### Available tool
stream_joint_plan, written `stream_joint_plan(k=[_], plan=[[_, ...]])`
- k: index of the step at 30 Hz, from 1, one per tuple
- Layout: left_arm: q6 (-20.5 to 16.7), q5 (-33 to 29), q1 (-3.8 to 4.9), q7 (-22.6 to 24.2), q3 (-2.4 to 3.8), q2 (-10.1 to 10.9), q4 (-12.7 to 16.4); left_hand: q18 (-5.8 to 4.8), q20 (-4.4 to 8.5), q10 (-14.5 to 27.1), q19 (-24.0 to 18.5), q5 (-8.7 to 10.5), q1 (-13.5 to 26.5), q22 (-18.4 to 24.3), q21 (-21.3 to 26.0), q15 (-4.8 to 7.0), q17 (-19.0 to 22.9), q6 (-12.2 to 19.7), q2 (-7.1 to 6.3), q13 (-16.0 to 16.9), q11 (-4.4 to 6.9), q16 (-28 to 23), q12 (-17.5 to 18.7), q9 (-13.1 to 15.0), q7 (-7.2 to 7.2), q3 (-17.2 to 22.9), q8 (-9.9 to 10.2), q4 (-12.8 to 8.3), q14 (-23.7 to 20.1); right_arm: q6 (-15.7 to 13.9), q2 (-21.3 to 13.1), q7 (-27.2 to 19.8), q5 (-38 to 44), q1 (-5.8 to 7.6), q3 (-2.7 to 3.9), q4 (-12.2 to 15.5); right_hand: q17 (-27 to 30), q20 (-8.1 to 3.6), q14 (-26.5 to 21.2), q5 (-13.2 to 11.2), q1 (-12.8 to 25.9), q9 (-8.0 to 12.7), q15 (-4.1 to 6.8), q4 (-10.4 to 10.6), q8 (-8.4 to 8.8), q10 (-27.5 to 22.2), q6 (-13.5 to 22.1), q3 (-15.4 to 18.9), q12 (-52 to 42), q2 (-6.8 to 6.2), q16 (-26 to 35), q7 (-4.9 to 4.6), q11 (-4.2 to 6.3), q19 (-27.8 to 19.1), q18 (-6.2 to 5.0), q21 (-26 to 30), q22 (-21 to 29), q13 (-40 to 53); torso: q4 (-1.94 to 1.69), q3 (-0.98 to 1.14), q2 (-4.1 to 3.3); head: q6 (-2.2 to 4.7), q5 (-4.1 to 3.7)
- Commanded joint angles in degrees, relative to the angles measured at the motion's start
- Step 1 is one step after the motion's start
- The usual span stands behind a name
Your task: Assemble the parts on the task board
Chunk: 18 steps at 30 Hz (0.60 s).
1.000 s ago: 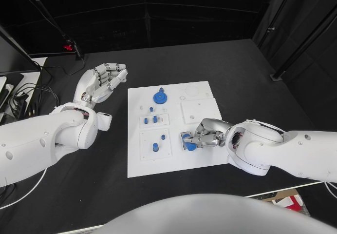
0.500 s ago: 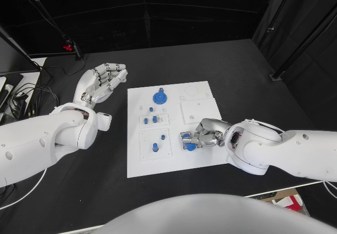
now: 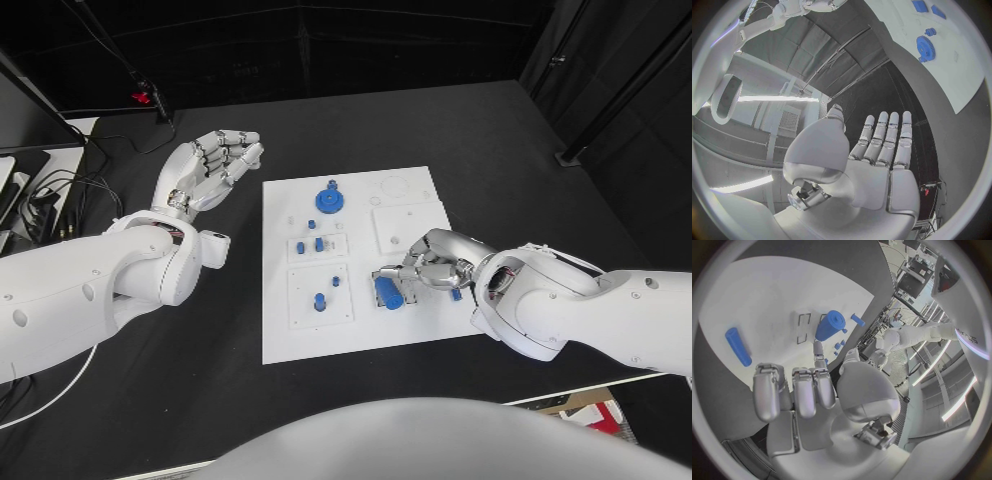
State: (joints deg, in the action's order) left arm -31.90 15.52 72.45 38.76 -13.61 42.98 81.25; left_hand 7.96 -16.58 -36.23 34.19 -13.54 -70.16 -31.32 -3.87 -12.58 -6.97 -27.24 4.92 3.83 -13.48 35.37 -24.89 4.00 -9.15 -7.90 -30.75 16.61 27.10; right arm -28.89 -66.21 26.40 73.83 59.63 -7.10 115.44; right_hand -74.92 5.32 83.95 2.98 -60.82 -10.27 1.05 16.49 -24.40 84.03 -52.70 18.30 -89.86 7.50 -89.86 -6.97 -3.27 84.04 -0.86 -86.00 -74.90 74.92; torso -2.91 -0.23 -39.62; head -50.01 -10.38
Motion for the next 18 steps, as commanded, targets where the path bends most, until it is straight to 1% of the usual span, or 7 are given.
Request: stream_joint_plan(k=[1,4,6,10,12,16,18], plan=[[0.55,-0.03,0.02,0.32,0.05,0.03,0.09,-0.19,0.04,0.36,0.43,-0.39,-0.12,0.12,-0.14,0.17,0.14,0.42,0.67,-0.06,0.04,0.29,-0.4,-0.06,-6.69,-0.29,-0.32,0.05,-0.24,-2.16,-0.46,-5.15,-3.63,0.05,0.01,0.41,-15.08,-0.08,6.05,-0.23,-0.68,-0.12,-0.23,-0.08,-0.3,5.97,0.86,0.36,-0.14,-1.01,-0.14,-0.09,0.29,3.3,-0.4,0.42,-13.37,15.08,-0.06,0.02,-0.02,0.01,-0.13],[0.58,-0.03,-0.03,0.29,0.05,0.04,0.07,-0.19,0.04,0.37,0.43,-0.41,-0.14,0.13,-0.14,0.17,0.16,0.42,0.69,-0.06,0.04,0.31,-0.42,-0.06,-6.69,-0.29,-0.33,0.05,-0.24,0.52,-1.17,-5.67,-4.87,0.05,0.0,0.69,-15.08,0.14,6.05,-0.27,-1.51,-0.66,-0.44,0.03,-1.28,5.97,1.25,0.62,-0.14,-2.33,-0.14,-0.07,0.22,3.18,-0.44,0.58,-13.32,15.08,-0.12,0.0,-0.01,0.01,-0.26],[0.58,-0.03,-0.06,0.29,0.05,0.05,0.08,-0.19,0.04,0.37,0.43,-0.41,-0.14,0.13,-0.14,0.17,0.16,0.42,0.69,-0.06,0.04,0.31,-0.42,-0.06,-6.69,-0.29,-0.33,0.05,-0.24,2.17,-1.63,-5.89,-5.21,0.05,0.0,0.87,-15.08,0.16,6.05,-0.32,-2.58,-1.31,-0.37,0.08,-2.46,5.97,0.96,0.18,-0.14,-4.04,-0.14,0.12,0.36,3.14,-0.46,0.63,-13.3,15.08,-0.11,-0.01,-0.01,0.01,-0.19],[0.55,-0.03,-0.09,0.27,0.05,0.08,0.04,-0.19,0.04,0.37,0.43,-0.41,-0.14,0.13,-0.14,0.17,0.16,0.42,0.69,-0.06,0.04,0.31,-0.42,-0.06,-6.69,-0.29,-0.33,0.05,-0.24,5.27,-2.39,-5.98,-5.56,0.05,-0.01,1.02,-15.08,-0.11,6.05,-0.24,-4.4,-3.02,0.07,0.66,-5.34,5.97,0.19,-4.19,-0.14,-9.37,-0.14,0.83,0.94,3.11,-0.48,0.64,-13.29,15.08,-0.09,-0.05,0.0,0.01,-0.23],[0.55,-0.03,-0.1,0.25,0.05,0.07,0.02,-0.19,0.04,0.37,0.43,-0.41,-0.14,0.13,-0.14,0.17,0.16,0.42,0.69,-0.06,0.04,0.31,-0.42,-0.06,-6.69,-0.29,-0.33,0.05,-0.24,6.28,-2.49,-5.97,-5.6,0.05,-0.01,0.97,-15.08,-0.31,6.05,-0.19,-5.6,-3.84,0.3,0.55,-6.58,5.97,0.08,-6.74,-0.14,-11.23,-0.14,1.13,1.23,3.08,-0.49,0.68,-13.28,15.08,-0.07,-0.09,0.03,0.01,-0.3],[0.57,-0.03,-0.11,0.25,0.05,0.0,-0.02,-0.19,0.04,0.37,0.43,-0.41,-0.14,0.13,-0.14,0.17,0.16,0.42,0.69,-0.06,0.04,0.31,-0.42,-0.06,-6.69,-0.29,-0.33,0.05,-0.24,7.67,-2.38,-5.68,-4.69,0.04,-0.02,0.91,-15.08,-0.64,6.05,-0.25,-7.76,-5.16,0.66,0.41,-8.48,5.97,0.09,-9.3,-0.14,-12.84,-0.14,1.57,1.63,3.1,-0.48,0.65,-13.29,15.08,-0.15,-0.02,0.0,0.01,-0.41],[0.59,-0.03,-0.11,0.23,0.05,-0.05,-0.04,-0.19,0.04,0.37,0.43,-0.41,-0.14,0.13,-0.14,0.17,0.16,0.42,0.69,-0.06,0.04,0.31,-0.42,-0.06,-6.69,-0.29,-0.33,0.05,-0.24,8.17,-2.25,-5.4,-4.12,0.04,-0.02,0.81,-15.08,-0.81,6.05,-0.26,-8.78,-5.77,0.83,0.38,-9.32,5.97,0.15,-10.11,-0.14,-13.19,-0.14,1.76,1.82,3.13,-0.47,0.61,-13.31,15.08,-0.19,0.01,0.0,0.01,-0.45]])
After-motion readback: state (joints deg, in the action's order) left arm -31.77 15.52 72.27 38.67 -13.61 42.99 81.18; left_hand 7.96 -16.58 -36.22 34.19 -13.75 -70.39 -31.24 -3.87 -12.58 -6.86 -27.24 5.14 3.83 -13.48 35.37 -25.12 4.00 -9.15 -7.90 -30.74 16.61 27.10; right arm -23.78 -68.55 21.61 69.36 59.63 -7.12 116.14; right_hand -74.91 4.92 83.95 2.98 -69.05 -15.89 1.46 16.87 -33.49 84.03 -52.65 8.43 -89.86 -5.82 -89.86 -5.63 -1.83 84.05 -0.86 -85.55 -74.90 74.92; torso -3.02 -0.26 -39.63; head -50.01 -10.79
